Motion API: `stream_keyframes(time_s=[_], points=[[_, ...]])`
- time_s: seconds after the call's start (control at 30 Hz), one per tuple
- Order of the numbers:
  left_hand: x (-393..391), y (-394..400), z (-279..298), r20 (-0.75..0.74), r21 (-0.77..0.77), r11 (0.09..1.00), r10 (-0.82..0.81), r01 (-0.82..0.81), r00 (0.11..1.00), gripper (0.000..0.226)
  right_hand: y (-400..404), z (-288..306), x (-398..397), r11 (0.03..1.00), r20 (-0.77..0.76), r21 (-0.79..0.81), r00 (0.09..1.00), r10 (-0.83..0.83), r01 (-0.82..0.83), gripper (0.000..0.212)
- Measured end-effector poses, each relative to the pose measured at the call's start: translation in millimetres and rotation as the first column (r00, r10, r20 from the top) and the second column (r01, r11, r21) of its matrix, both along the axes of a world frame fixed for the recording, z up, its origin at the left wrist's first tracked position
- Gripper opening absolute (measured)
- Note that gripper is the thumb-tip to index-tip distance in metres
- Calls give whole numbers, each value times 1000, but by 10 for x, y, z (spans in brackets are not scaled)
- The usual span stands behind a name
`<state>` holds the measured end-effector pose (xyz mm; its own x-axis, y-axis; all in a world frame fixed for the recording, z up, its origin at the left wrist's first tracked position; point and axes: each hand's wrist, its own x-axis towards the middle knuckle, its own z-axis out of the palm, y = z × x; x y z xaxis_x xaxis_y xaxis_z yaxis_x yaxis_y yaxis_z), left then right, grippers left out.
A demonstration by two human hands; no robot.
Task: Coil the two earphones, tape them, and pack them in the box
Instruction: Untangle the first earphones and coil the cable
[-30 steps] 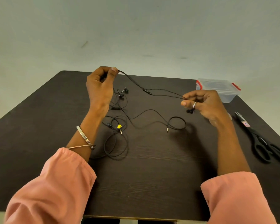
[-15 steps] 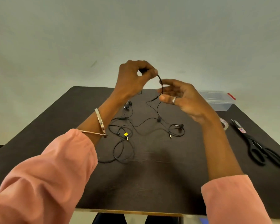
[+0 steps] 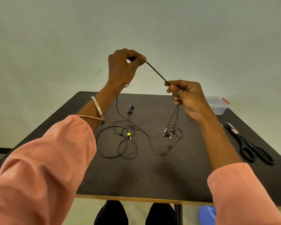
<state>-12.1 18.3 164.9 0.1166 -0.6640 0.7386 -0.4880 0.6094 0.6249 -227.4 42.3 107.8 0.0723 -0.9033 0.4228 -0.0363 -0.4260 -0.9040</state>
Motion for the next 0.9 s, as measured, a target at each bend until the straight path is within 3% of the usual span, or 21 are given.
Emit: stream_keyframes(time_s=[0.13,0.2,0.4,0.5,0.73,0.83,0.9], points=[[108,10,114,-238,-5,1000,20,-21,971,17,-46,-144,-95,999,-32,11,998,-51,52,16],[175,-7,147,-279,20,999,36,-32,960,19,-73,-245,-145,997,-48,27,997,-66,67,18],[115,24,103,-262,34,999,-4,13,965,18,-171,-382,-60,996,-67,65,996,-61,66,19],[121,33,126,-250,29,1000,-3,11,968,20,-149,-372,-75,990,-7,137,1000,-16,16,18],[294,68,140,-260,5,1000,15,-14,965,17,40,-469,-490,949,-48,297,991,126,-106,22],[208,90,-1,-254,55,998,5,9,967,20,131,-480,-510,943,-280,330,951,135,-37,28],[132,101,-76,-253,92,995,-24,48,967,19,152,-446,-470,927,-483,370,866,131,66,45]])
